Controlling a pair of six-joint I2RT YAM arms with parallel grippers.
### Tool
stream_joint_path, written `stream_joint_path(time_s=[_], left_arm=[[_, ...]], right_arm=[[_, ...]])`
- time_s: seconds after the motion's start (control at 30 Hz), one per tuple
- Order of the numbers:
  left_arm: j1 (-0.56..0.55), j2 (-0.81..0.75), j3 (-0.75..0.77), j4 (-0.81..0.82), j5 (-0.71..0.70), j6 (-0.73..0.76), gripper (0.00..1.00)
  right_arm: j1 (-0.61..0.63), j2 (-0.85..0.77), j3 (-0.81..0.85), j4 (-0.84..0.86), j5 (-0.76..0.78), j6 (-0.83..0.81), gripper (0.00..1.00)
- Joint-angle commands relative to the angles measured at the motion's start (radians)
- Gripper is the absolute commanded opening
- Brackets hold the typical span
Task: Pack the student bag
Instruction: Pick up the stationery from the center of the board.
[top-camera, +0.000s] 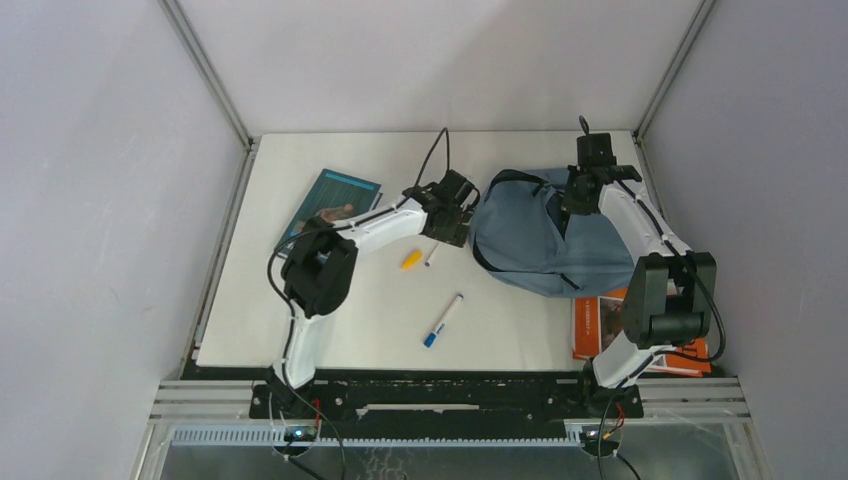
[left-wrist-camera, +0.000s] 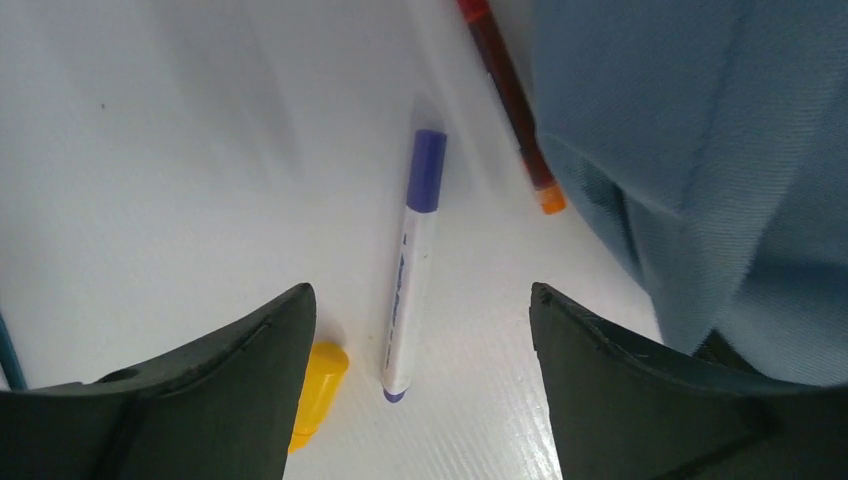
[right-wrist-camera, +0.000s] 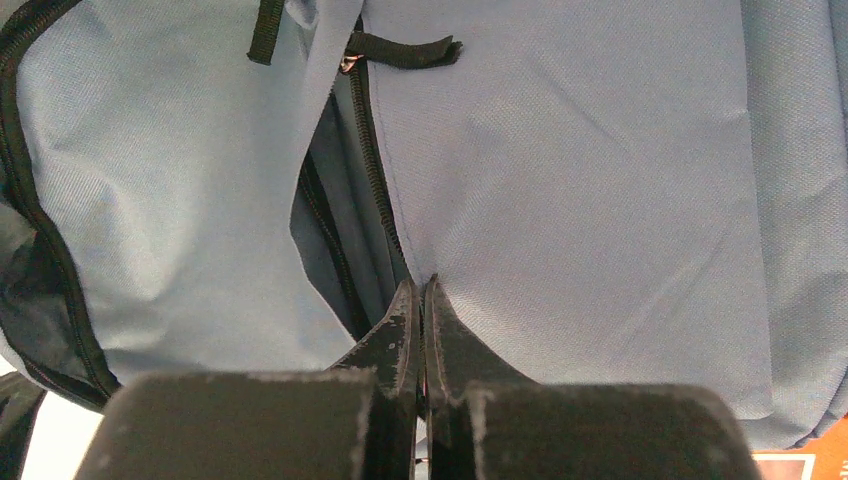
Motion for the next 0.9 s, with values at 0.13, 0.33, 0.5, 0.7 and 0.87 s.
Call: stream_joint_path(time_s=[0.13, 0.33, 0.5, 0.7, 0.87], left_arm=[[0.009, 0.059, 0.019, -0.029, -0.056, -0.057, 0.77], [0.009, 0.112, 0.03, -0.019, -0.037, -0.061, 0.59], [0.013, 0.1, 0.028, -0.024, -0.063, -0.059, 0.32], [0.047, 0.015, 0.055, -0.033, -0.036, -0.052, 0.18], [0.102, -0.109, 0.102, -0.024, 0.086, -0.079, 0.01]], right_arm=[[0.0, -0.051, 0.003, 0.054, -0.023, 0.026, 0.0], [0.0, -0.046, 0.004, 0.056, -0.021, 0.029, 0.0], [-0.003, -0.055, 0.006, 0.055, -0.02, 0.029, 0.0], [-0.002, -0.063, 0.006, 0.052, -0.024, 0.031, 0.0], [0.003, -0.075, 0.005, 0.054, -0.034, 0.034, 0.0]])
